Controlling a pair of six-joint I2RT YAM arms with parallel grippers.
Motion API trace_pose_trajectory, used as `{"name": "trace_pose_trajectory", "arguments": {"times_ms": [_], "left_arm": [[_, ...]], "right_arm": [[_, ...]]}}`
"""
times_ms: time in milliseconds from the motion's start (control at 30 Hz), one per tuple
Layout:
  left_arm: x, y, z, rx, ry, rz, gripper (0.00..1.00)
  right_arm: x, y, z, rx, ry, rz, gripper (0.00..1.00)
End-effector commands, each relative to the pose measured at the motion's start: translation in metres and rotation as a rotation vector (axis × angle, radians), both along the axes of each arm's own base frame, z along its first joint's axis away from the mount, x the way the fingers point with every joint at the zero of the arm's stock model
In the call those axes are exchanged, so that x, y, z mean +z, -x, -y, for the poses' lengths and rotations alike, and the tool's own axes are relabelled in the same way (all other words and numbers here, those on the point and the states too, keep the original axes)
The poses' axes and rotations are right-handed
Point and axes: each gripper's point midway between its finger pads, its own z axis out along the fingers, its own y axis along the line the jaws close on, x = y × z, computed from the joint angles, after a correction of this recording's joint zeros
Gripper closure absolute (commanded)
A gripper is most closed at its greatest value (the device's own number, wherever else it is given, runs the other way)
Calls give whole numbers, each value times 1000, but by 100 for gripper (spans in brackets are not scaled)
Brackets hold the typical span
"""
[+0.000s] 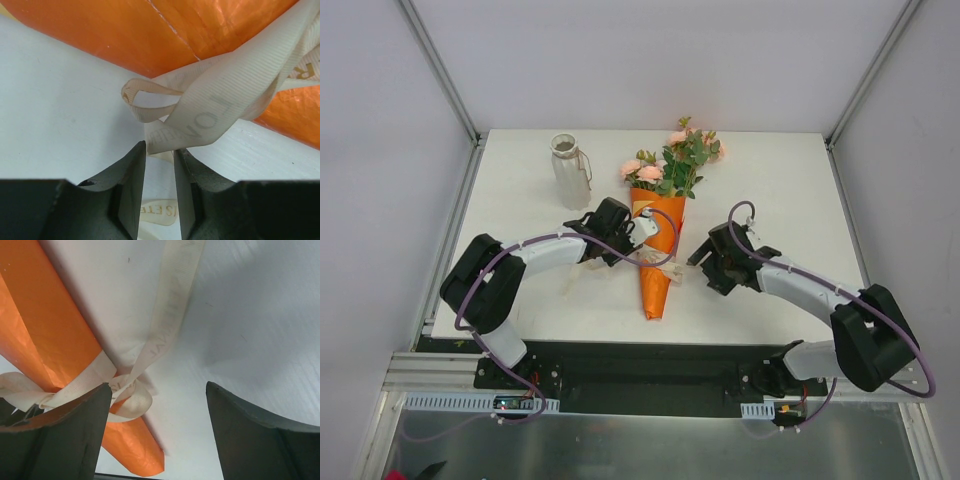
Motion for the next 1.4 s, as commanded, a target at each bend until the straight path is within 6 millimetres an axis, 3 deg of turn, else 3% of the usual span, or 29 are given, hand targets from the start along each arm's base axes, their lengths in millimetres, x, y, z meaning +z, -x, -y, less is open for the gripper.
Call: {"name": "trace_pose_trajectory", "arguments": {"times_ms": [0, 200, 500, 700, 867, 933, 1033, 1133, 1367], "left_arm": [[2, -6, 3, 1, -6, 36, 72], [6, -6, 2, 0, -2, 46, 74], [11, -7, 2, 11, 6, 56, 75], [14, -6, 1, 22, 11, 61, 76], [23, -3, -1, 27, 20, 59, 80], [34, -6, -2, 32, 23, 76, 88], [51, -7, -9, 57, 39, 82, 99], [66, -11, -27, 123, 59, 70, 100], [96, -28, -106, 345, 70, 118, 100]], "right_arm": [[14, -21, -13, -85, -67, 33, 22], [15, -32, -19, -117, -81, 35, 24], [12, -30, -43, -85, -98, -22, 39], [-2, -27, -49, -79, -92, -75, 57], [1, -27, -44, -77, -69, -73, 90], [6, -30, -39, -85, -52, -52, 99], [24, -37, -24, -91, -16, 3, 99], [56, -53, -2, -100, 23, 95, 99], [98, -71, 76, -174, 162, 220, 99]]}}
